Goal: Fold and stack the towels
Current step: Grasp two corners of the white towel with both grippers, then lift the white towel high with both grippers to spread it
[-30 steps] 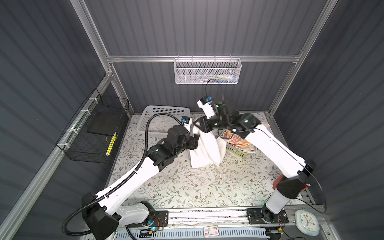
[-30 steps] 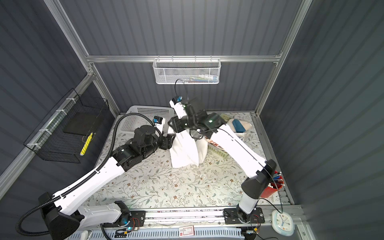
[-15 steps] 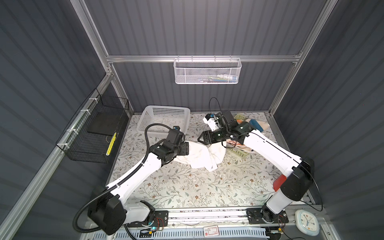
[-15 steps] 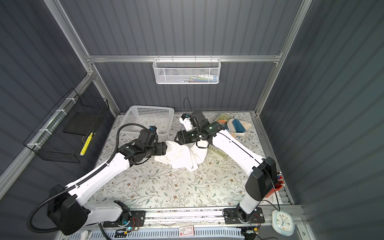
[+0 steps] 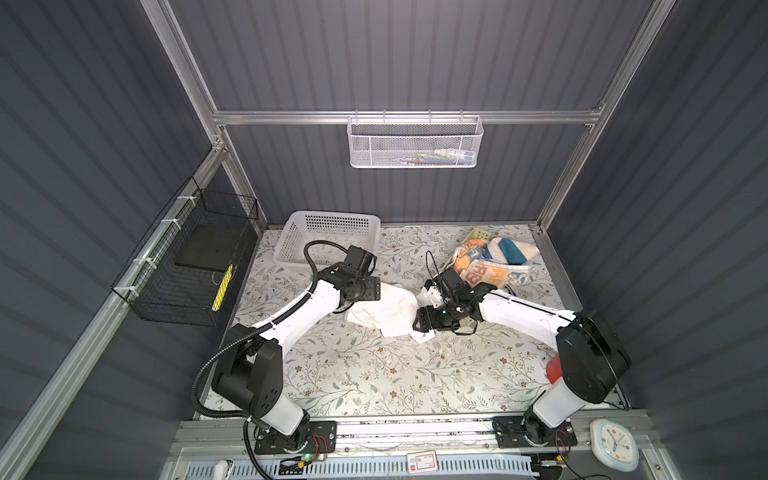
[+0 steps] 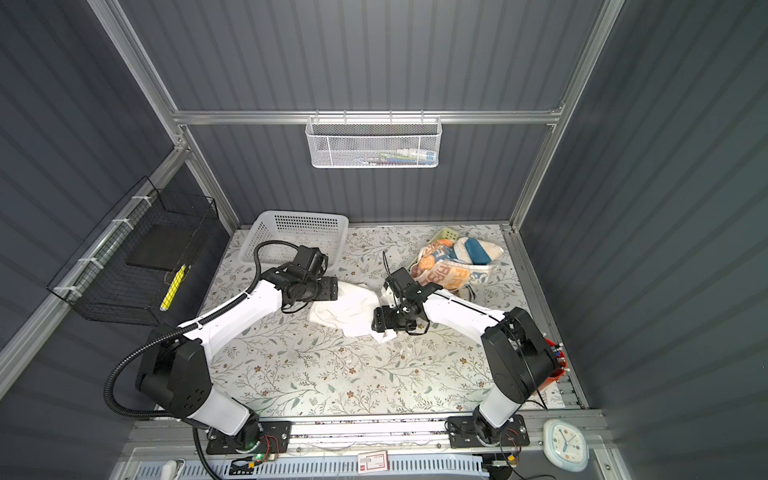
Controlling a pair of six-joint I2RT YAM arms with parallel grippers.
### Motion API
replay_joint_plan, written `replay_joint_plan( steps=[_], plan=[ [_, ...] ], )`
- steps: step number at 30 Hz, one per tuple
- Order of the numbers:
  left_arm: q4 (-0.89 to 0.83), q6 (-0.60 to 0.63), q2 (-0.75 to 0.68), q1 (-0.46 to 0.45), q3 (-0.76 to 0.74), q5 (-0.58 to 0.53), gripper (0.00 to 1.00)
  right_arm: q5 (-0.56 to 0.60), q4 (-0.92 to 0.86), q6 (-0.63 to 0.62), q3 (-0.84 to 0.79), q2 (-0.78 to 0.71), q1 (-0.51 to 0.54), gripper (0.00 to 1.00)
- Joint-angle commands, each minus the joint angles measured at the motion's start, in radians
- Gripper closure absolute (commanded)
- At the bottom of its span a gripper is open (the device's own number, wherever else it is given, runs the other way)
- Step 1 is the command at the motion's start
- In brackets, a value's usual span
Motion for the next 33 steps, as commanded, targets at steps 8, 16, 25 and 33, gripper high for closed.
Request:
replay_joint_plan(
  steps=[8,16,25,33],
  plan=[
    [0.160,0.054,0.185,0.040,0.038,0.174,0.33,-0.035,0.115,-0.016,0.049,0.121,0.028,0.54],
    [0.183,0.108,0.275,0.115,0.141,0.220,1.00,0.078,0.055,-0.096,0.205,0.161,0.027,1.00],
    [0.094,0.204,0.275,0.241,0.351,0.229,1.00,0.192,-0.143,-0.238,0.576,0.177,0.025,1.00],
    [0.050,0.242,0.123,0.264,0.395,0.267,1.00,0.209,-0.268,-0.289,0.817,0.130,0.033,1.00]
  ],
)
